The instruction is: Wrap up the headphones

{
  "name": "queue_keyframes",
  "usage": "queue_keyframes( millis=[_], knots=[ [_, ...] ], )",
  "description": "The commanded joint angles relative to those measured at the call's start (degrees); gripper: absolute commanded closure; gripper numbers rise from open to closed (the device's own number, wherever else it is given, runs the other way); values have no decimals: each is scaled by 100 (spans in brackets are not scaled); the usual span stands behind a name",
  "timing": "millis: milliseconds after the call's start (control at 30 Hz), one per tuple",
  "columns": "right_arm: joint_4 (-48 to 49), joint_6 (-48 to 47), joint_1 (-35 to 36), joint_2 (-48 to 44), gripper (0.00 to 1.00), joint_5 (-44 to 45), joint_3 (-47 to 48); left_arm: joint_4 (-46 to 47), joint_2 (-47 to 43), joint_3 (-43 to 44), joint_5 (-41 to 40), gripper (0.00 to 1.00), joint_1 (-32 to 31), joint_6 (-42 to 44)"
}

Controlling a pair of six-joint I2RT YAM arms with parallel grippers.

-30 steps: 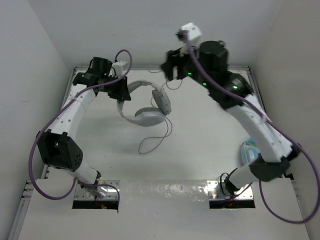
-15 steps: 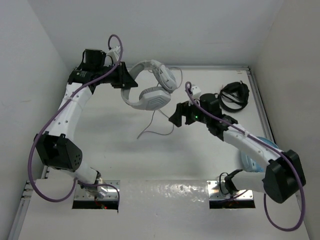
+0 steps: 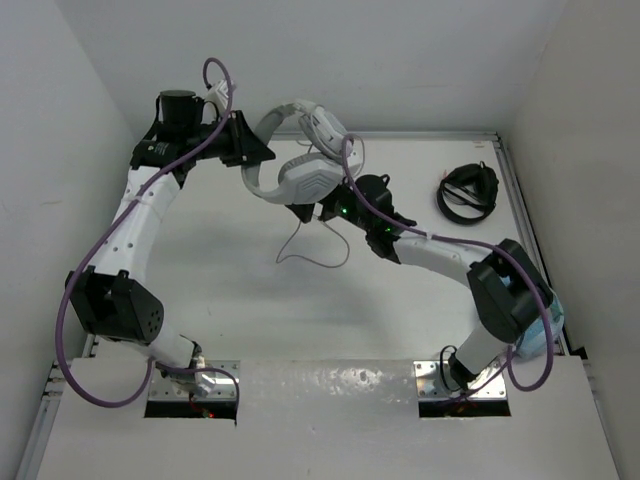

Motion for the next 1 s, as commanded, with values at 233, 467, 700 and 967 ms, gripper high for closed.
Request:
queue_keyframes(
  millis=[233, 467, 700, 967],
  knots=[
    [35, -280, 15, 823, 12, 545, 448, 1376, -245, 1345, 54, 100, -24, -1465],
    [-891, -1265, 225, 1280, 3, 1368, 836, 1516, -183, 1821, -115, 100, -24, -1832],
    [-1611, -2372, 278, 1799, 5, 2329, 1564, 1762, -210, 1856, -80, 100, -25, -2062],
    [-1929, -2427, 278, 1677, 63, 2400, 890, 1859, -122, 1804, -150, 100, 81, -2606]
  ],
)
